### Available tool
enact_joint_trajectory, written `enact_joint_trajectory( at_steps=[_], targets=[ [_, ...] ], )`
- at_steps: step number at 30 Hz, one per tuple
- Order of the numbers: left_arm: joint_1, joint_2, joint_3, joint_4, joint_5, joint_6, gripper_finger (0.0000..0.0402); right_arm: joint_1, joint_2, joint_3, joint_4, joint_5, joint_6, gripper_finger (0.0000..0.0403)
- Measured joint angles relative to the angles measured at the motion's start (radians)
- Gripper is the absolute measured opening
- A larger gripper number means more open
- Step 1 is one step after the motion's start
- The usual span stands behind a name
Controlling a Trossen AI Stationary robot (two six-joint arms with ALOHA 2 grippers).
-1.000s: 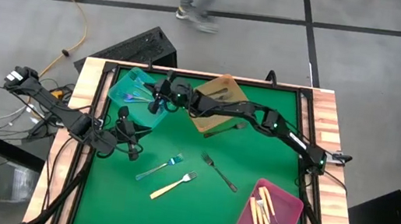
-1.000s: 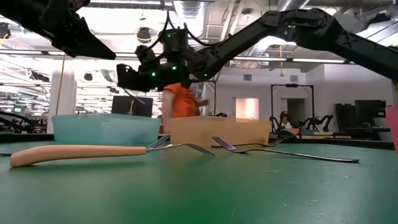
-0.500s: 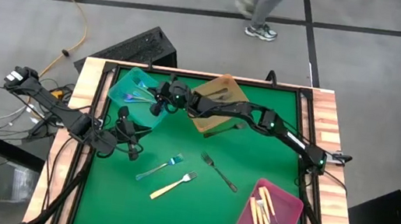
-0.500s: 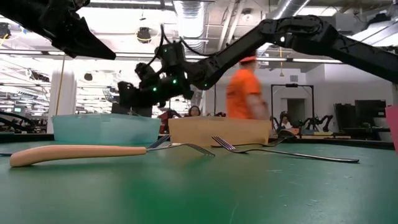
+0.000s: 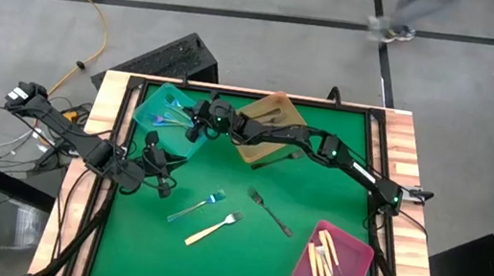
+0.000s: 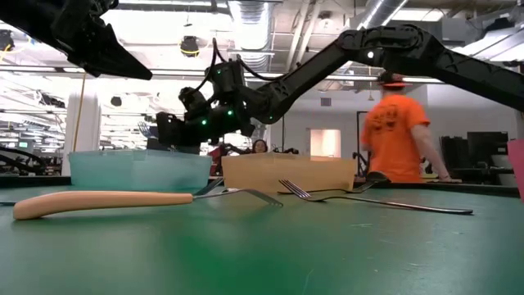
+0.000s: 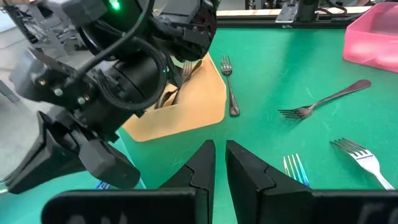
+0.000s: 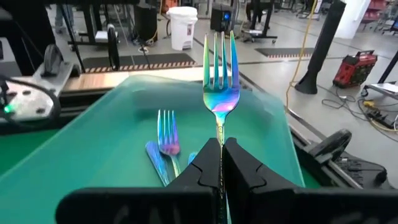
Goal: Sort silverware by color (type)
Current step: Put the blue fork into the blue bin
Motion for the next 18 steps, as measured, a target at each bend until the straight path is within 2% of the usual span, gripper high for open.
enact_joint_trajectory(
  at_steps=[7,13,18],
  targets=[
    [0.000,0.000,0.000,0.000,-0.001,-0.001,0.0025,0.000,-0.002,0.002,-0.058,0.053,0.081,0.0031],
    [0.000,0.000,0.000,0.001,-0.003,0.002,0.0025,-0.015,-0.005,0.141,-0.294,0.056,0.133,0.0031],
    [0.000,0.000,0.000,0.001,-0.003,0.000,0.0025,-0.032,0.005,0.167,-0.350,0.057,0.138,0.0031]
  ],
)
